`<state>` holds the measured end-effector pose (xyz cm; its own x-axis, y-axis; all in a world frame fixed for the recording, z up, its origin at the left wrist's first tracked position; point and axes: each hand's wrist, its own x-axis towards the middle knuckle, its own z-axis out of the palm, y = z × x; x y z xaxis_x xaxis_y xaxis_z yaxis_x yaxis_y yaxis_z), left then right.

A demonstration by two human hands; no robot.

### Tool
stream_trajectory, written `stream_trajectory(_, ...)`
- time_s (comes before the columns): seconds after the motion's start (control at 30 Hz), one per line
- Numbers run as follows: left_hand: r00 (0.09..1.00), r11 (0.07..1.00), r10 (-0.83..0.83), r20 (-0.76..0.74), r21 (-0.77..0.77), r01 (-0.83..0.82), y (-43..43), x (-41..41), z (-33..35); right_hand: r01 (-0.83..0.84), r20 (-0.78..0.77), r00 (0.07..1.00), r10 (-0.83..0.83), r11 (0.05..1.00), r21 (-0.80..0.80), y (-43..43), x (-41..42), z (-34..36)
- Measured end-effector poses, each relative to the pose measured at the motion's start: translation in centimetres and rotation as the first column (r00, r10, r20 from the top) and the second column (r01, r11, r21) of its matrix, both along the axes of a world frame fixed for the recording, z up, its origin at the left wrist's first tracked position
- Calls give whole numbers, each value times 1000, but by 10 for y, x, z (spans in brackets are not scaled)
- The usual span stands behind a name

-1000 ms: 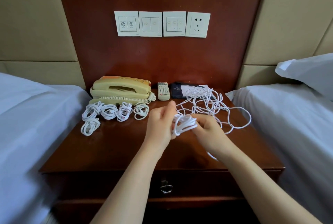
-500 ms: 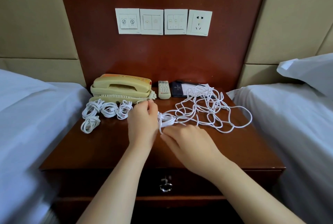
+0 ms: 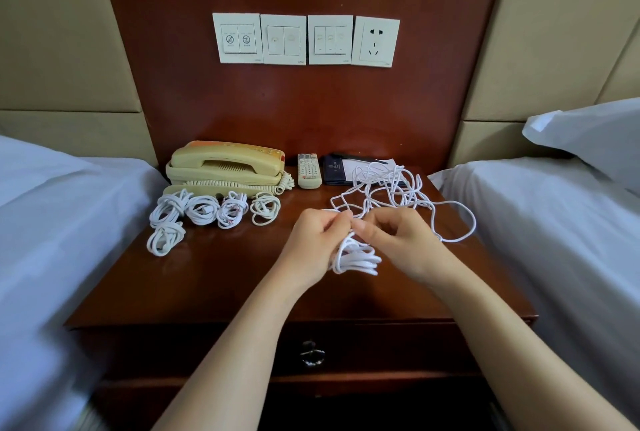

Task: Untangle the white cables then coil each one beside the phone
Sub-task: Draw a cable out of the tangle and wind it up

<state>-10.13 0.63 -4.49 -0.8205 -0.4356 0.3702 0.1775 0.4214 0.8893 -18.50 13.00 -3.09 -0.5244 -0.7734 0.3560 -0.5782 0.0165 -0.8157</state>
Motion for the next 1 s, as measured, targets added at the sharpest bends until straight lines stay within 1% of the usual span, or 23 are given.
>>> stream_trajectory(0.07, 1000, 996, -13, -10, 92, 13, 5, 3, 4, -11, 33, 999, 12, 1000, -21, -1, 0, -2)
stream_trajectory(0.17, 998, 962, 48, -49, 270, -33, 10, 6, 10, -7, 25, 1000, 8, 999, -48, -7, 4, -9)
stream_trajectory(0.23, 991, 909, 123, -60, 407, -88, 9, 6, 12, 20, -69, 997, -24, 998, -59, -12, 9, -13)
stream_trajectory(0.3, 975, 832, 214, -64, 534, -147, 7, 6, 12, 56, -198, 978, -63, 998, -41, -16, 16, -15)
stream_trajectory(0.37, 947, 771, 319, -30, 590, -241, 3, 5, 11, 97, -319, 942, -102, 995, -30, -19, 24, -17)
stream_trajectory(0.47, 887, 684, 463, 2, 636, -358, -5, 4, 8, 141, -498, 856, -139, 989, -34, -24, 35, -20)
stream_trajectory(0.53, 849, 675, 529, -6, 609, -416, -9, 4, 6, 158, -598, 788, -144, 987, -30, -26, 40, -23)
stream_trajectory(0.63, 800, 680, 599, -37, 551, -484, -13, 2, 1, 258, -755, 621, -208, 965, -53, -25, 47, -23)
stream_trajectory(0.7, 778, 719, 624, -77, 447, -532, -14, 1, 0, 298, -805, 536, -256, 949, -103, -24, 50, -20)
stream_trajectory(0.77, 771, 759, 627, -108, 305, -575, -14, 0, 1, 282, -822, 494, -283, 947, -156, -23, 50, -18)
stream_trajectory(0.83, 780, 788, 611, -138, 200, -582, -10, -1, 1, 234, -830, 490, -267, 957, -170, -21, 47, -16)
stream_trajectory(0.93, 785, 802, 596, -168, 78, -593, -5, -3, 0, 123, -812, 550, -194, 981, -152, -15, 41, -14)
stream_trajectory(1.0, 791, 807, 586, -173, 47, -588, -5, -4, -2, 101, -787, 589, -185, 983, -155, -11, 38, -12)
